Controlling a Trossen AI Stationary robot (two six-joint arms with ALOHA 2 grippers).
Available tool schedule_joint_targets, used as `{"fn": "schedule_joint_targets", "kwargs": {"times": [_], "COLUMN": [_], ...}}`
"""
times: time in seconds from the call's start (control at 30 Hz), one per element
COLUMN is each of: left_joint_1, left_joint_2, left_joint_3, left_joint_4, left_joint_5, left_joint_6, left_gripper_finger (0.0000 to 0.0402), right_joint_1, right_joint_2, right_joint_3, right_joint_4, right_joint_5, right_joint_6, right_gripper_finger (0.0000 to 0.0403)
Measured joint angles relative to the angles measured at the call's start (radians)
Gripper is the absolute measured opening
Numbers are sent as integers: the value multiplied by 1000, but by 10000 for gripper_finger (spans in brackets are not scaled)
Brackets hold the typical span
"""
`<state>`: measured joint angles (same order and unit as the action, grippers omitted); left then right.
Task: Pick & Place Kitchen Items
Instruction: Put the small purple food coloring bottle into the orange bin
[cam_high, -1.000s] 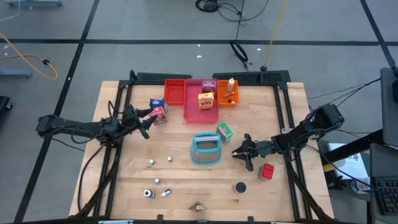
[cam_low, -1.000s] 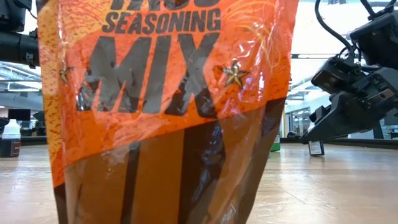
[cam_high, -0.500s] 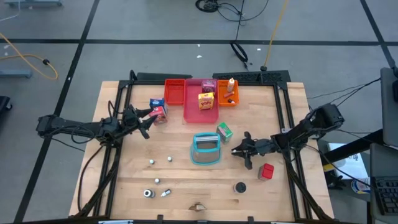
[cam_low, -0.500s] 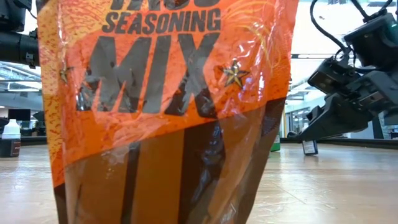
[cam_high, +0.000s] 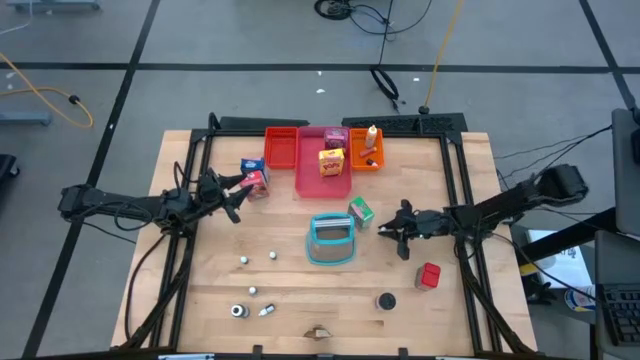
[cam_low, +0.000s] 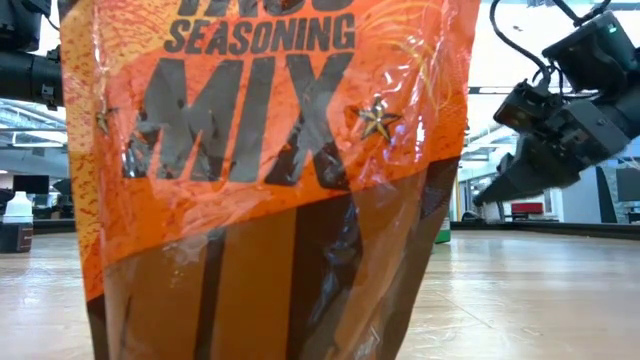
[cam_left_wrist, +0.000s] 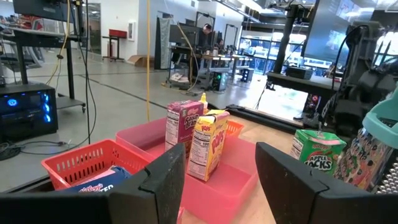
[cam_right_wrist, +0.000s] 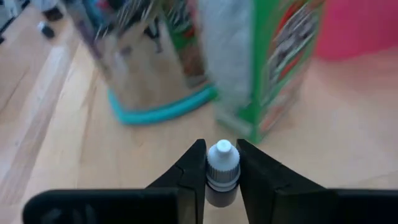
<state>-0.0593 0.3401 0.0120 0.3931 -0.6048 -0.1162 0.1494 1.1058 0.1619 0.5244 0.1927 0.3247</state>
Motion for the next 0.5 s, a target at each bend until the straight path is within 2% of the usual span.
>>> {"fn": "schedule_joint_targets", "kwargs": {"times": [0.23, 0.5], "left_joint_1": [0, 0], "left_joint_2": [0, 0], "left_joint_3": [0, 0], "left_joint_4": [0, 0], "left_joint_5": [0, 0], "left_joint_6": [-2, -1], "left_gripper_finger": [198, 198], "right_joint_1": [-113, -279], "right_joint_2": [-144, -187], "right_joint_3": [0, 36], "right_joint_4": [-94, -90], "right_joint_5": [20, 20], "right_joint_6": [-66, -119], "right_gripper_finger": [59, 59]}}
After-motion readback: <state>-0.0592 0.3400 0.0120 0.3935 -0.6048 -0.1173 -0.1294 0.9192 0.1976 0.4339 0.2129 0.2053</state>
